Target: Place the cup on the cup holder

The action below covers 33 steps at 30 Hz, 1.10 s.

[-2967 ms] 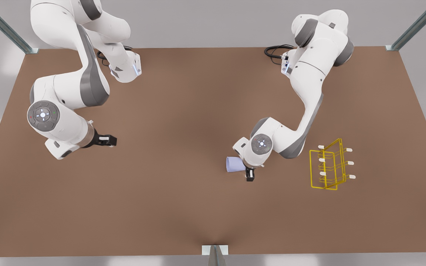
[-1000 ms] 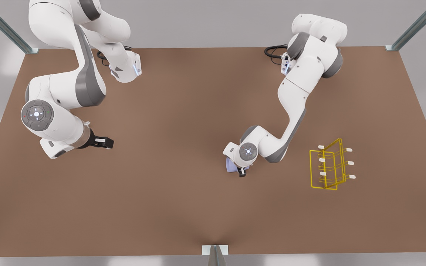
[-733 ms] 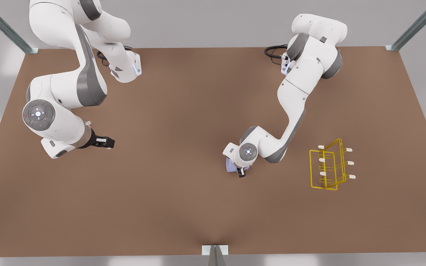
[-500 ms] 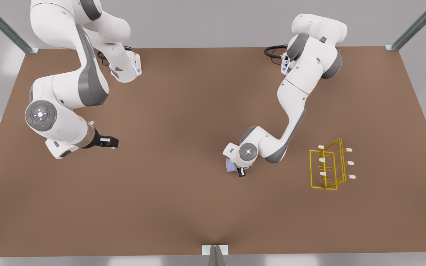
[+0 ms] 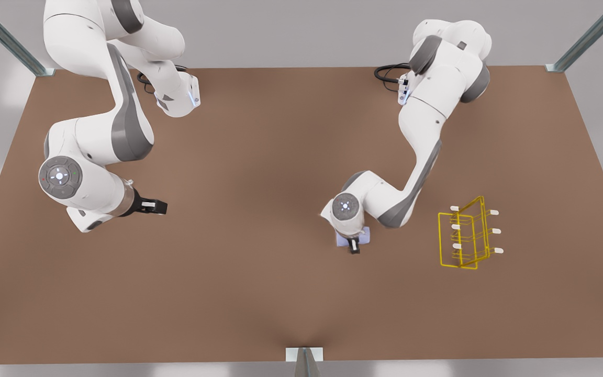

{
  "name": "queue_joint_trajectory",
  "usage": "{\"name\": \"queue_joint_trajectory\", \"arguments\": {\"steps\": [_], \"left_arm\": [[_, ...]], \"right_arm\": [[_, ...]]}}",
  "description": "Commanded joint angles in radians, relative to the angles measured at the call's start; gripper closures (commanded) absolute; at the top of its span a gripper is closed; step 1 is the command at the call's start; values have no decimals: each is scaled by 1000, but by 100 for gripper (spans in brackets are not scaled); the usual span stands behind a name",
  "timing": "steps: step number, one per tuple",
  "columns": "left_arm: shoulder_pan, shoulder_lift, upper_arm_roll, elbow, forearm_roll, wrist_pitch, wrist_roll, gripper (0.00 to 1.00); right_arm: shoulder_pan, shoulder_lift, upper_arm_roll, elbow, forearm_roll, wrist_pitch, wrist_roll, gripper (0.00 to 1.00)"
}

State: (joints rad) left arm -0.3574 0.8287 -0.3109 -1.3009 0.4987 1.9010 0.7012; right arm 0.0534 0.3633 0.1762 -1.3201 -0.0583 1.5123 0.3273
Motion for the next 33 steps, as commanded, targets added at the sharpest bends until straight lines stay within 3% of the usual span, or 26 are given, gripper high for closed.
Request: {"name": "queue_joint_trajectory", "arguments": {"steps": [1, 4, 10, 18, 27, 33], "left_arm": [[-38, -2, -5, 35, 311, -397, -22, 17], [-107, 1, -5, 35, 820, -680, 32, 18], [-114, 38, 61, 18, 1288, -721, 176, 18], [-6, 104, 105, 20, 1482, -654, 169, 18], [46, 27, 107, -209, 1414, -755, 173, 18], [60, 36, 105, -192, 1384, -755, 156, 17]], "right_arm": [[2, -1, 0, 1, 0, 0, -5, 0], [5, -1, 0, 1, 0, 0, -5, 0], [12, -4, 2, 7, 0, 0, -5, 0], [42, -6, 6, 10, -35, 0, -5, 0], [37, -1, 6, 10, -55, 11, -5, 0], [37, -1, 6, 4, -57, 23, -5, 0]]}}
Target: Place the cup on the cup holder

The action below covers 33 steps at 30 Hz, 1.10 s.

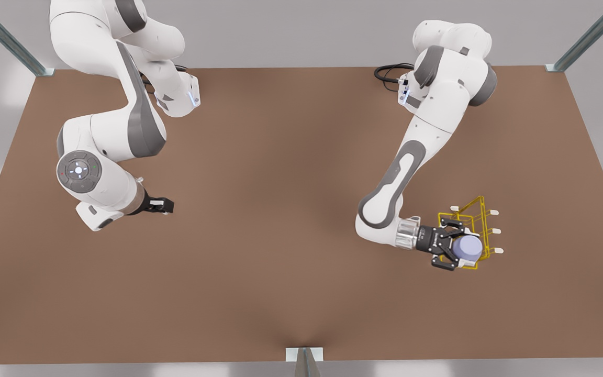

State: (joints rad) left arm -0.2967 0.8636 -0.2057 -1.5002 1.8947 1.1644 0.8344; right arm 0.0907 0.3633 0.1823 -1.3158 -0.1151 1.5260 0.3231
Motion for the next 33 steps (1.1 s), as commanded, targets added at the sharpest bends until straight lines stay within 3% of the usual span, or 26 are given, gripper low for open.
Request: {"name": "queue_joint_trajectory", "arguments": {"steps": [1, 27, 28, 33], "left_arm": [[7, 6, 0, 8, -11, -14, 20, 17], [39, 83, 0, 15, -88, 70, -192, 17], [39, 83, 0, 14, -88, 70, -190, 2], [39, 83, 0, 12, -86, 70, -192, 0]], "right_arm": [[0, -1, 0, 0, 2, 13, 1, 0], [-9, 20, -1, -11, -8, 19, -1, 0], [-11, 20, -1, -11, -9, 19, -1, 0], [-11, 20, -1, -11, -9, 19, -1, 0]]}}
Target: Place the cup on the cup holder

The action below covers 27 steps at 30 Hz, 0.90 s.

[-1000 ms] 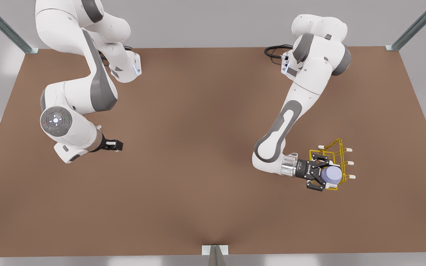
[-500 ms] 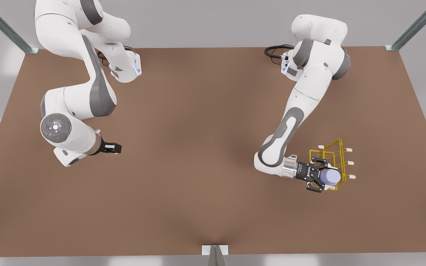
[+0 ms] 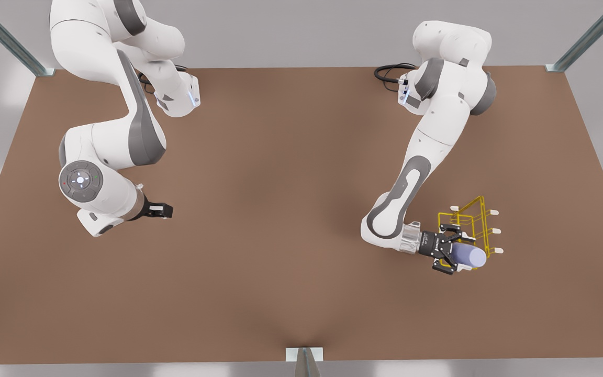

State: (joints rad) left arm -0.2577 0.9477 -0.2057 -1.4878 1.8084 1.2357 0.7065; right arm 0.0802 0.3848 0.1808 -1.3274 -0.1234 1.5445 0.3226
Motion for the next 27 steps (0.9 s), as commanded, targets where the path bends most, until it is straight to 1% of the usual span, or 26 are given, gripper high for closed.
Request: {"name": "queue_joint_trajectory", "arguments": {"steps": [1, 10, 13, 14, 17, 18, 19, 20, 21, 22, 23, 24, 25, 26, 27], "left_arm": [[0, -1, 0, 0, 0, -1, -64, 0], [-29, -26, -6, 3, 0, -45, -15, 0], [-54, -35, -6, 49, 2, -47, 56, 0], [-61, -75, -8, 52, 2, -45, 100, 0], [-89, -145, -54, 86, -55, -53, 143, 0], [-84, -179, -115, 127, -118, -53, 162, 0], [-90, -184, -124, 225, -237, -53, 183, 0], [-89, -182, -141, 283, -300, -51, 194, 0], [-83, -181, -152, 392, -464, -36, 189, 0], [-51, -181, -150, 559, -721, -19, 174, 0], [27, -182, -152, 633, -997, -19, 17, 0], [150, -188, -152, 675, -1370, -19, -334, 0], [221, -216, -152, 684, -1572, 23, -733, 0], [233, -262, -152, 686, -1595, 73, -892, 0], [253, -354, -118, 676, -1672, 35, -891, 0]], "right_arm": [[0, -1, 0, 0, -1, 0, 0, 0], [-2, -1, 0, 2, -1, 0, 0, 0], [1, -3, 0, 2, -1, 0, 0, 0], [0, -3, 0, 4, -1, 0, -2, 0], [0, -3, 0, 4, -2, 0, -2, 0], [0, -3, 0, 4, -2, 0, -2, 0], [0, -3, 0, 4, -2, 0, -2, 0], [0, -1, 0, 4, -2, 0, -2, 0], [0, -3, 0, 4, -2, 0, -2, 0], [0, -3, 0, 4, -2, -1, -2, 0], [0, -3, 0, 4, -2, 0, -2, 0], [1, -1, 0, 4, -2, 0, -2, 0], [0, -3, 0, 4, -2, 0, -2, 0], [0, -3, 0, 4, -1, 0, -2, 0], [1, -1, 0, 4, -1, 0, -2, 0]]}}
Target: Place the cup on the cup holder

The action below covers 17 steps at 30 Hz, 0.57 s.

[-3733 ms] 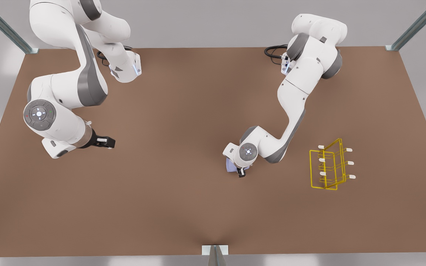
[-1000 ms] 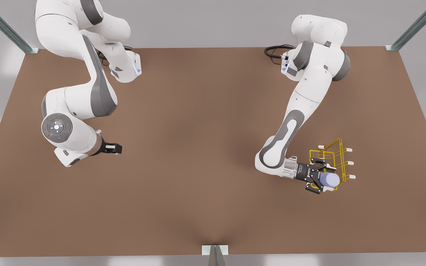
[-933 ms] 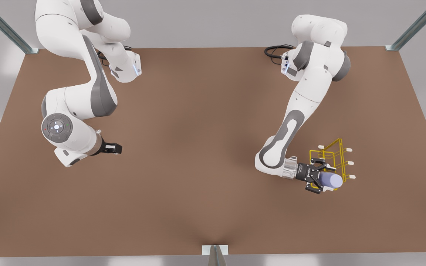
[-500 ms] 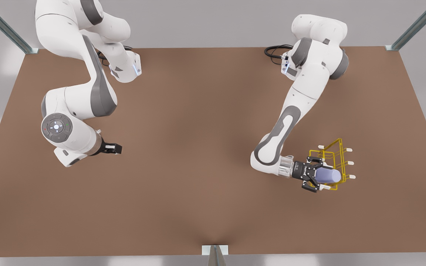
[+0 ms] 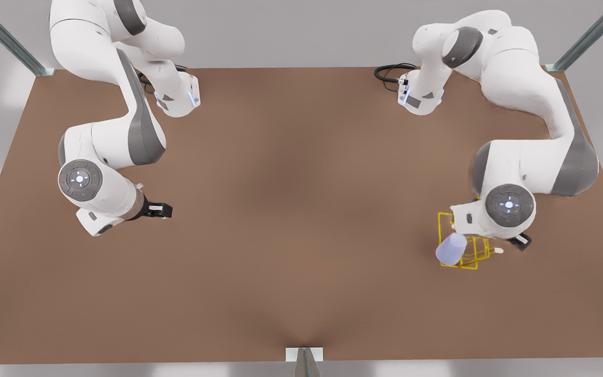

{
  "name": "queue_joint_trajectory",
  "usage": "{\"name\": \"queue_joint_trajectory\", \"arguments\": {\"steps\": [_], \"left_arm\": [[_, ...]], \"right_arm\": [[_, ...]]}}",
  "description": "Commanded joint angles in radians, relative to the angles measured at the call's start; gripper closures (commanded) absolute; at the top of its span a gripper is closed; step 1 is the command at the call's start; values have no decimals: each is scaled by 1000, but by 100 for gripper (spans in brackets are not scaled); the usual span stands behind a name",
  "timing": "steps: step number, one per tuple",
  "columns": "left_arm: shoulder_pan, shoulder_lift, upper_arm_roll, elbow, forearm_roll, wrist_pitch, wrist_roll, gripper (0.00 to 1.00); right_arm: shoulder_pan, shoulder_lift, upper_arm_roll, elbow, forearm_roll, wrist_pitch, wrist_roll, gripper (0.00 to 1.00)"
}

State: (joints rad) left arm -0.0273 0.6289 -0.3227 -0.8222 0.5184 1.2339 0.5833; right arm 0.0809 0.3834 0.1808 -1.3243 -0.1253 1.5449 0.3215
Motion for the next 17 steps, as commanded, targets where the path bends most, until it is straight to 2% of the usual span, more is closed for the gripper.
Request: {"name": "queue_joint_trajectory", "arguments": {"steps": [1, 2, 3, 4, 17], "left_arm": [[18, -139, 86, -44, -438, 7, -708, 0], [-26, -297, 241, -224, -518, 74, -559, 0], [-33, -437, 260, -419, -522, 162, -491, 0], [-55, -480, 274, -495, -517, 199, -487, 0], [-57, -503, 278, -532, -515, 194, -482, 0]], "right_arm": [[0, -1, 0, 0, 0, 0, -1, 0], [0, -1, 0, 0, 0, 0, -1, 0], [-1, -1, 0, 0, 0, 0, -1, 0], [0, -1, 0, 0, 0, 0, -1, 0], [11, -1, 2, 0, -8, 0, 1, 0]]}}
